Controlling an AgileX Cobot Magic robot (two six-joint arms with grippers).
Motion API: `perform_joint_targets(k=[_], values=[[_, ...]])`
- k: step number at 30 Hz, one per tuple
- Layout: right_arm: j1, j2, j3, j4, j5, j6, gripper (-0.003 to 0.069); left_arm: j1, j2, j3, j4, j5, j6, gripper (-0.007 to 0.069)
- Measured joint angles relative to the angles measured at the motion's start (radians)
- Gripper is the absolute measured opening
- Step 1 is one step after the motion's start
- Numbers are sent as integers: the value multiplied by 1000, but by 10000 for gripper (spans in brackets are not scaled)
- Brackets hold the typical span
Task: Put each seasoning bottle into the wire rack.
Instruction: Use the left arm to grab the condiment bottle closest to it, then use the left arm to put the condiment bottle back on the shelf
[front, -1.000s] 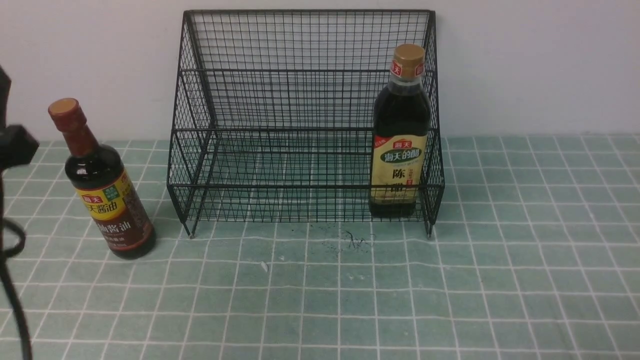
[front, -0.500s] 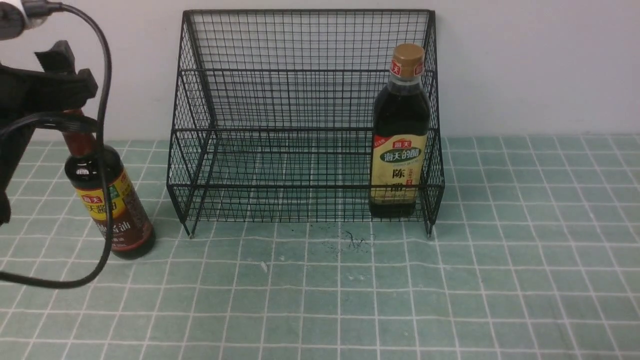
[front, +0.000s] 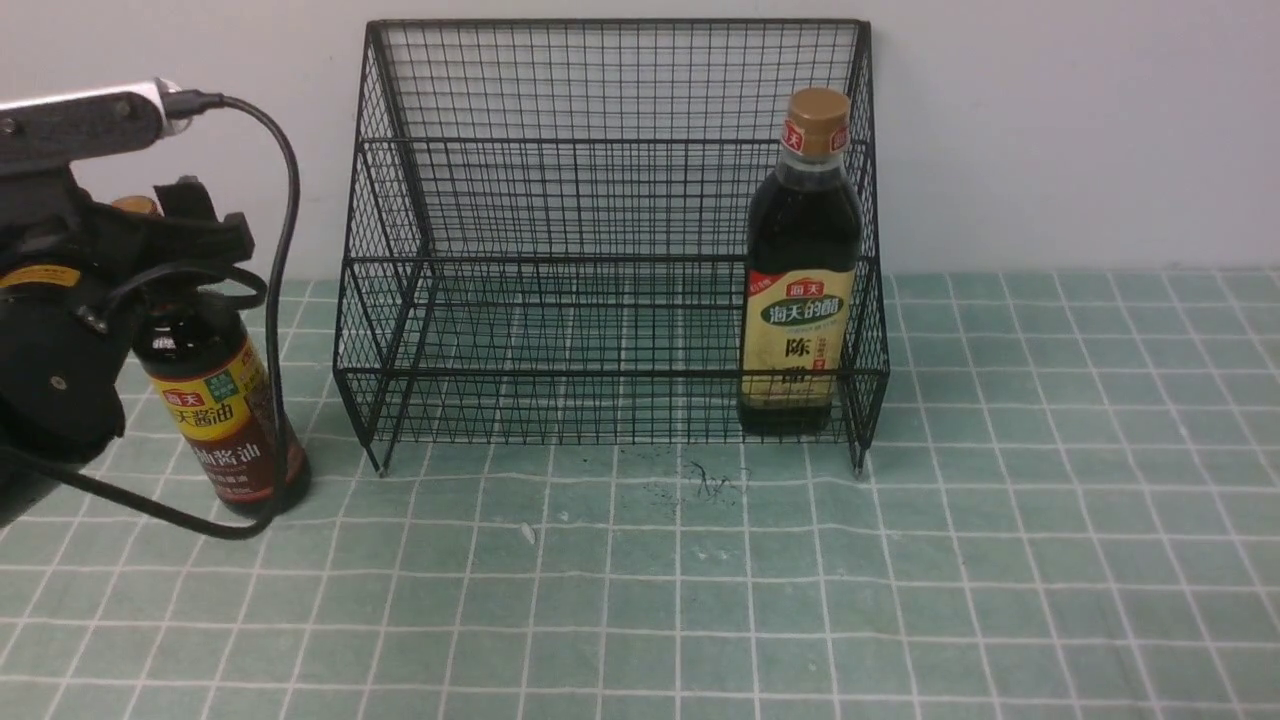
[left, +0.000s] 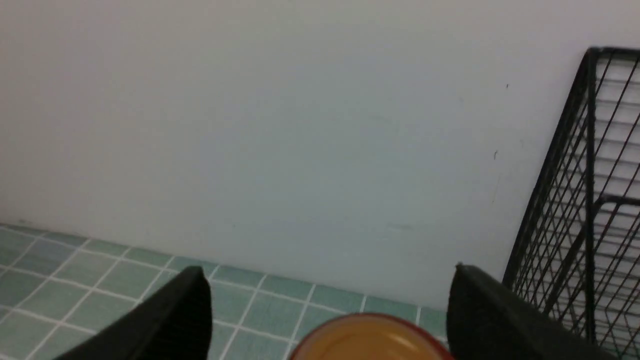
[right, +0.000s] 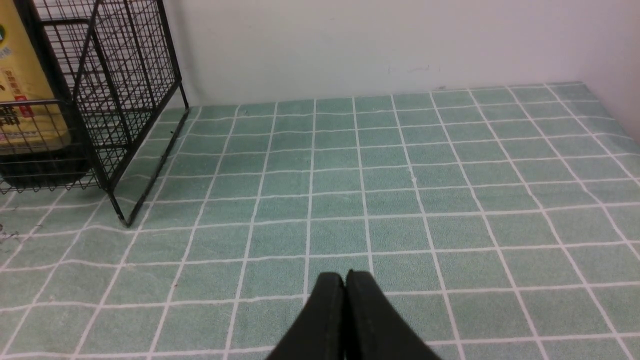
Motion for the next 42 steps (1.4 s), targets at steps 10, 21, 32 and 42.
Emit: perform_joint_targets(k=[10, 21, 32, 42], values=[[0, 0, 0, 0, 0, 16, -13, 0, 45, -1, -1, 4, -3, 257], [0, 0, 0, 0, 0, 33, -13, 0, -111, -53, 59, 245, 50, 259], [0, 0, 0, 0, 0, 34, -13, -47, -253, -327, 102, 465, 51, 259], [0, 0, 0, -1, 0, 34, -13, -182, -150, -392, 102, 462, 49, 259]])
